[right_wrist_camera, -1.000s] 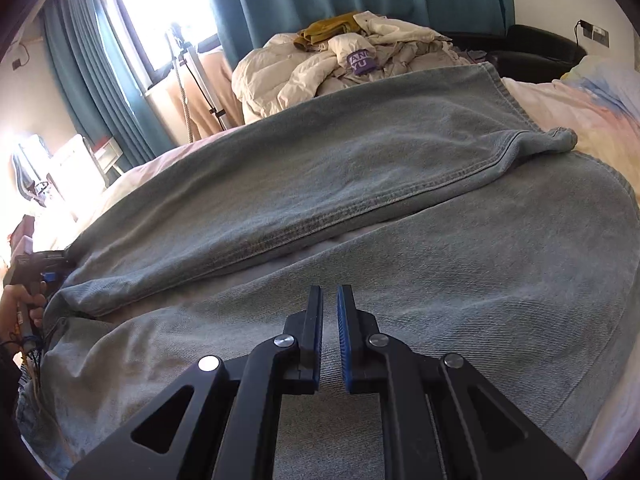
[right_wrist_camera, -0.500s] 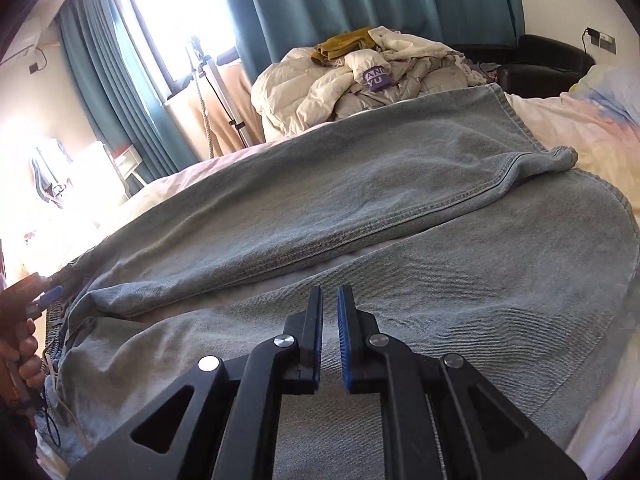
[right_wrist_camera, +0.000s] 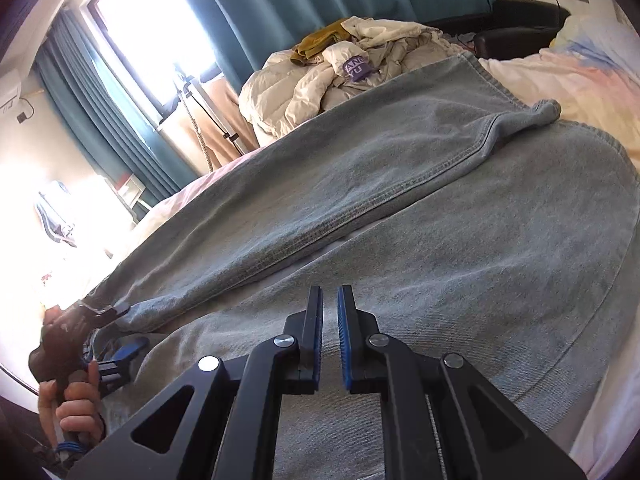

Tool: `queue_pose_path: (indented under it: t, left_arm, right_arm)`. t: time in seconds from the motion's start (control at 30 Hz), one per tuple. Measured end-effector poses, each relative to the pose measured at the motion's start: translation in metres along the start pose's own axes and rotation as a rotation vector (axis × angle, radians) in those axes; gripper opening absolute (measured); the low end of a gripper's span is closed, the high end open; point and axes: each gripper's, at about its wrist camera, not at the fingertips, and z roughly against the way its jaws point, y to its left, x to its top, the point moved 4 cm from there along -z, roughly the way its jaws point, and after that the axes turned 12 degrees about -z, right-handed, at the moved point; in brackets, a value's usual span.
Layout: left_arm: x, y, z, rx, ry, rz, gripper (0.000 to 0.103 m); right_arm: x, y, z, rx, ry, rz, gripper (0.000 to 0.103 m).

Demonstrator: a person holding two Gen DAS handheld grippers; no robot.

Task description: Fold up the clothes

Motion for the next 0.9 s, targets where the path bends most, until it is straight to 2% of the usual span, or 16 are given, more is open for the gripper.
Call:
queue_pose_path:
  t: [0.1, 0.2, 0.27, 0.37, 0.43, 0.5, 0.73, 0.9]
  left_arm:
    - [0.0, 0.003, -0.015, -0.029, 0.006, -0.005, 0.056]
    - [0.003, -0.002, -0.019, -0.089, -0.006, -0.017, 0.055]
    - [0.006, -0.003, -0.021, -0.11, -0.012, -0.021, 0.052]
    - [0.01, -0.002, -0.026, -0.098, -0.013, -0.039, 0.036]
    - [0.011, 0.0, -0.028, -0.077, -0.011, -0.047, 0.021]
    - [0.009, -0.001, -0.026, -0.076, -0.019, -0.037, 0.012]
    - [-0.006, -0.031, 0.004, -0.093, -0.057, -0.063, 0.008]
    - [-0.02, -0.037, 0.008, -0.029, -0.035, -0.122, 0.008]
  right_arm:
    - [-0.003, 0.0, -0.011, -0.015, 0.017, -0.005, 0.008]
    - [-0.004, 0.0, -0.021, -0.023, 0.024, -0.008, 0.008]
    - [-0.005, 0.0, -0.026, -0.034, 0.029, -0.007, 0.008]
    - [-0.008, -0.001, -0.033, -0.045, 0.038, -0.005, 0.008]
    - [-0.009, 0.0, -0.033, -0.049, 0.038, 0.001, 0.008]
    - [-0.009, 0.001, -0.032, -0.052, 0.035, 0.008, 0.008]
    - [-0.005, 0.001, -0.017, -0.075, -0.003, 0.024, 0.008]
    - [-0.001, 0.0, -0.012, -0.086, -0.018, 0.019, 0.008]
